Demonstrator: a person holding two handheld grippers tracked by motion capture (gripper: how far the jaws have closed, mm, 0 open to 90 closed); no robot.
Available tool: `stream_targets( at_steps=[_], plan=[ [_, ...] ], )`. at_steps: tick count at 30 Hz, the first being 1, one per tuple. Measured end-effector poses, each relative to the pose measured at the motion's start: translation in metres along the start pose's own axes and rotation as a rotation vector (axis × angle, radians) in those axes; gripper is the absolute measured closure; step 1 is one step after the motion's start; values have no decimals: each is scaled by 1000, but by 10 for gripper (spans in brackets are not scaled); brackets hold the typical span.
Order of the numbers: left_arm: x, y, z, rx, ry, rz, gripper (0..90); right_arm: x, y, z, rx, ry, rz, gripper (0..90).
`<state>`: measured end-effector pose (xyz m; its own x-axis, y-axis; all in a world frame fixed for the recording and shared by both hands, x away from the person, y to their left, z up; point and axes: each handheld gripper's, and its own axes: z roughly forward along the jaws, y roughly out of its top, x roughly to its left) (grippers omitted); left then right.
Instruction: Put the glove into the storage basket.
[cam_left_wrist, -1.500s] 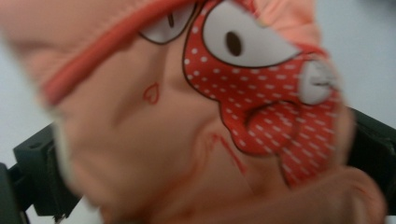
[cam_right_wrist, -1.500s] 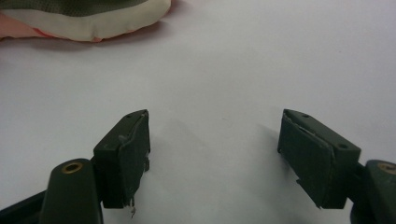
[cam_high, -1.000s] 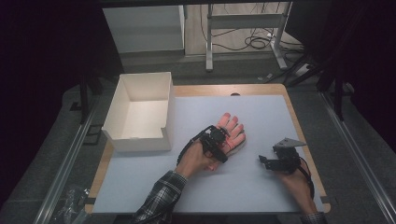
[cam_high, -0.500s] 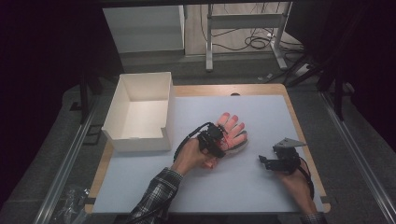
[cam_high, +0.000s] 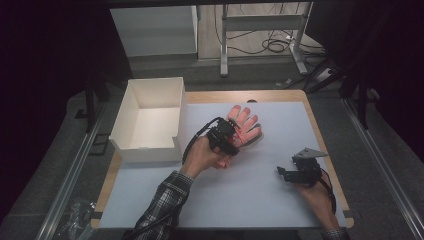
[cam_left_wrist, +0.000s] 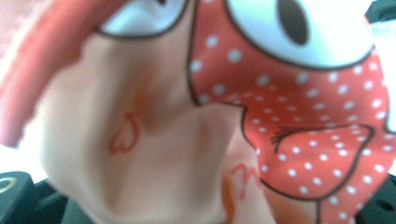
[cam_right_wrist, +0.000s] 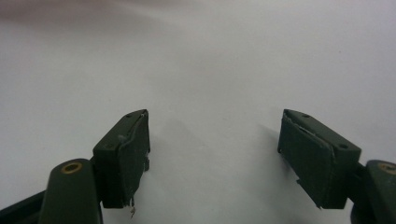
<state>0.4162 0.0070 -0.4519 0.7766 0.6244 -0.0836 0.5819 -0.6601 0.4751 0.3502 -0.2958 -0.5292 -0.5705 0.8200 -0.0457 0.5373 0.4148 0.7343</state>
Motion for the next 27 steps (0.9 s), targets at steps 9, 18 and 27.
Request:
stream_targets(
  at_steps=[9, 18, 27],
  plan=[
    [10, 12, -18, 13, 40, -28, 420, 0, 0, 0, 1, 1, 0, 247],
    [24, 22, -43, 3, 75, -91, 414, 0, 0, 0, 2, 4, 2, 243],
    [46, 28, -83, -34, 139, -164, 410, 0, 0, 0, 2, 5, 1, 241]
  ],
)
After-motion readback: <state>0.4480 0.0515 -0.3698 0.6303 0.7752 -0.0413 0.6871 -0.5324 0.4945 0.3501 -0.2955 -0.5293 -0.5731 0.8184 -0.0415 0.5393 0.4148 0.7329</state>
